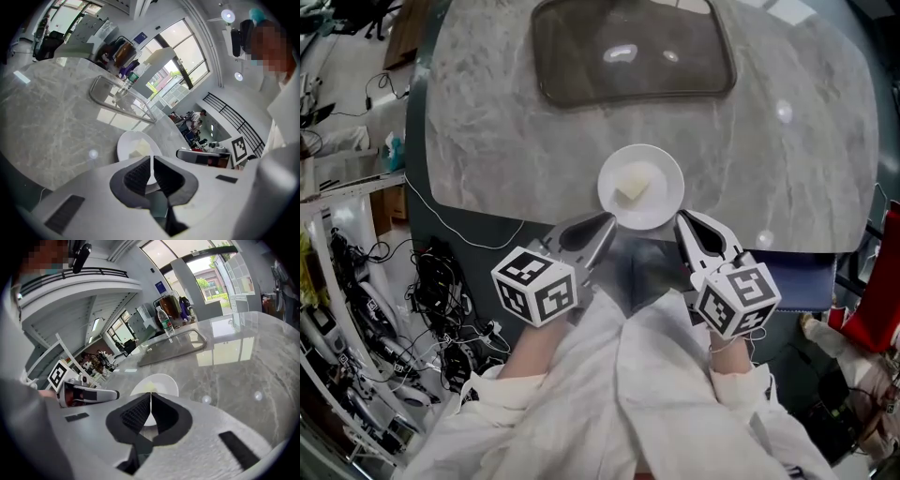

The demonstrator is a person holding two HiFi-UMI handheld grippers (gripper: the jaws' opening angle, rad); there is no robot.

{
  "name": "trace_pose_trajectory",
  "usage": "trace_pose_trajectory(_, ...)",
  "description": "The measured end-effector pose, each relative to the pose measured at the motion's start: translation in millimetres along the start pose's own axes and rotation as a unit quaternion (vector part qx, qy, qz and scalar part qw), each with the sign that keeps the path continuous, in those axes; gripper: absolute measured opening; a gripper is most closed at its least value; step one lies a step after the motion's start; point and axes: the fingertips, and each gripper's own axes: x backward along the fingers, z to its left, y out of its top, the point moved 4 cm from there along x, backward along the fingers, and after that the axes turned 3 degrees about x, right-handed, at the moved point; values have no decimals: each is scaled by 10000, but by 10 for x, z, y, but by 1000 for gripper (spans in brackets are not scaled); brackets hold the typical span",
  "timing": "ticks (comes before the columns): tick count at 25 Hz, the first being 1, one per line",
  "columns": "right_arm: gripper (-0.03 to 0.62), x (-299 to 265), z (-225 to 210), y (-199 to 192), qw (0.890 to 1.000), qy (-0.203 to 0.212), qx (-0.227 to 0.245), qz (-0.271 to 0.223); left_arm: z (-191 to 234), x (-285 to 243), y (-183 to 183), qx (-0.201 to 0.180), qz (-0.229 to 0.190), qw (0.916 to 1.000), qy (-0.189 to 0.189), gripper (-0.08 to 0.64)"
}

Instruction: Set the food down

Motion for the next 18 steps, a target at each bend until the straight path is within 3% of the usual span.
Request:
trace_pose_trajectory(8, 4, -162, 21, -215, 9995, 86, -186, 228, 144, -99, -90, 234, 101, 9997, 48, 29)
trace_pose_trajectory(18, 5, -216, -104, -275, 9988, -125, -338, 323, 316, -137, -93, 283, 242, 9991, 182, 29)
